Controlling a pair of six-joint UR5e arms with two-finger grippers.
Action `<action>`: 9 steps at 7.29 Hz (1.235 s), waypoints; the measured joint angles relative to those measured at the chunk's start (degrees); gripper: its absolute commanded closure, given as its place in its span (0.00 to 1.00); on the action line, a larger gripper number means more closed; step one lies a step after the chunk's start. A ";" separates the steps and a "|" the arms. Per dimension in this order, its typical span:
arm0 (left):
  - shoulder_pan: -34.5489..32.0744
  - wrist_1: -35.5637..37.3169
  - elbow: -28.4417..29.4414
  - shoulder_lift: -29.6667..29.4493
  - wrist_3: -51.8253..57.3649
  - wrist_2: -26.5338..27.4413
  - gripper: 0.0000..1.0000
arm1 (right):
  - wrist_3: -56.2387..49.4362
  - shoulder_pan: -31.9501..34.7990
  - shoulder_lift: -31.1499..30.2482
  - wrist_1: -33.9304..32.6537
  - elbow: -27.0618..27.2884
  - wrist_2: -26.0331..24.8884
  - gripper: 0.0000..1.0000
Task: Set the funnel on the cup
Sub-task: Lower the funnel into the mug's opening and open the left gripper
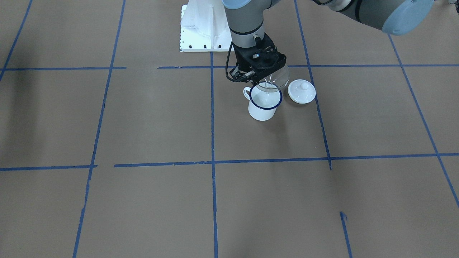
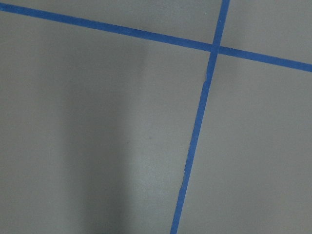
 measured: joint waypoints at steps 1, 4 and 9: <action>0.38 -3.08 2.08 0.53 0.05 -0.01 1.00 | 0.00 0.00 0.00 0.00 0.00 0.00 0.00; 2.10 -11.09 5.36 4.20 0.57 0.06 1.00 | 0.00 0.00 0.00 0.00 0.00 0.00 0.00; 2.83 -12.44 4.81 5.26 2.79 -0.10 0.43 | 0.04 0.00 0.00 0.00 0.00 0.00 0.00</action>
